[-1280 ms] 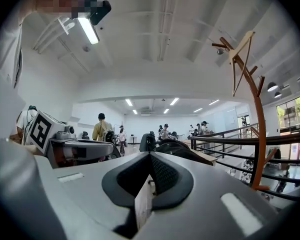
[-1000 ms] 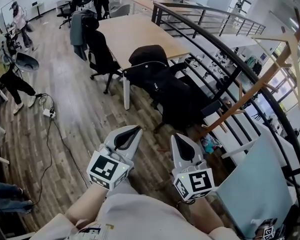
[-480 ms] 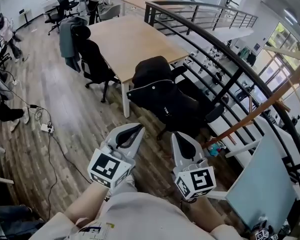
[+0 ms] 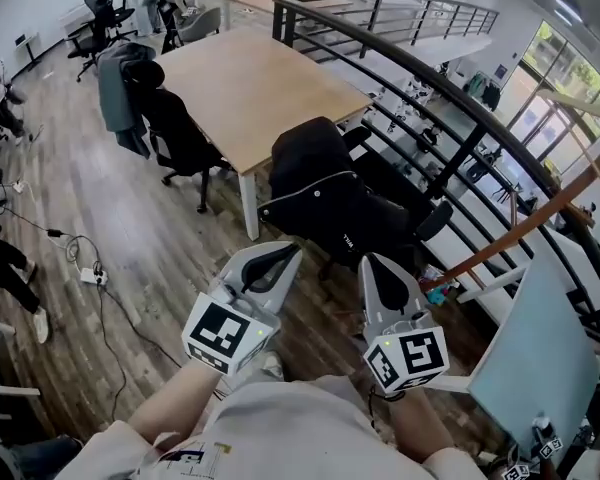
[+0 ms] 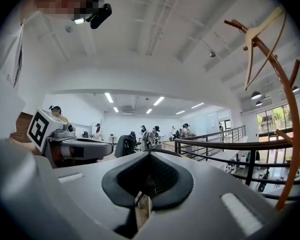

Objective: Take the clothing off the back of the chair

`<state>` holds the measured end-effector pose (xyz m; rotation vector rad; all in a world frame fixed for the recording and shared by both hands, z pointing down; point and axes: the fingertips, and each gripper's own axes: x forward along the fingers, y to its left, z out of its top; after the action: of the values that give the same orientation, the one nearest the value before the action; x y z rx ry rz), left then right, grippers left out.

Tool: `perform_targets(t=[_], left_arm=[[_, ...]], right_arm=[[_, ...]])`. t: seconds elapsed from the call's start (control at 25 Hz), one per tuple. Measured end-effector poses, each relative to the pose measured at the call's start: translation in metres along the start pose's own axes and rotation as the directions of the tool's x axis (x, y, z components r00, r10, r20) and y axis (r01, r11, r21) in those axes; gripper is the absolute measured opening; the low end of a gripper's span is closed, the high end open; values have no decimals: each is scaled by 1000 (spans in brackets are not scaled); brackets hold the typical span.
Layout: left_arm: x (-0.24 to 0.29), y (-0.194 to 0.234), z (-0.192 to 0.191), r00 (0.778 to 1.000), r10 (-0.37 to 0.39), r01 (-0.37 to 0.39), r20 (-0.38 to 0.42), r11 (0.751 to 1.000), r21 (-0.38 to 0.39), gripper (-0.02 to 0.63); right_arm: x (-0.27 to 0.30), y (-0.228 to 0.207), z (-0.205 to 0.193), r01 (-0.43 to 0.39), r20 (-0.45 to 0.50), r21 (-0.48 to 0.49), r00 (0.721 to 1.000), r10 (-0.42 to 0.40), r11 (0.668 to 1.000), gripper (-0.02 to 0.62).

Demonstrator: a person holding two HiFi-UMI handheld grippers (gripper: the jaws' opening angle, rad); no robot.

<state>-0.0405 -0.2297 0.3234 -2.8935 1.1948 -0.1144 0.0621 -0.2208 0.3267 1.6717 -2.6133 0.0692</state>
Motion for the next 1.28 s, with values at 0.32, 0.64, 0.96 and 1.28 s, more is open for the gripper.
perform_targets(t=[0.32, 0.64, 0.96, 1.28], left_arm=[[25, 7, -2, 1000, -17, 17, 10, 1000, -15, 0], [42, 7, -7, 1000, 19, -19, -19, 1000, -18, 0], [52, 5, -10, 997, 70, -71, -43, 997, -21, 0], [59, 21, -14, 988, 127, -121, -82, 990, 78, 2]], right_arm=[[13, -16, 1, 8, -19, -13, 1000, -9, 1000, 0], [25, -35, -5, -41, -38, 47, 998, 43, 998, 0], [20, -59, -10, -63, -40, 57, 997, 65, 996, 0], [24, -83, -9, -44, -40, 36, 998, 46, 998, 22]])
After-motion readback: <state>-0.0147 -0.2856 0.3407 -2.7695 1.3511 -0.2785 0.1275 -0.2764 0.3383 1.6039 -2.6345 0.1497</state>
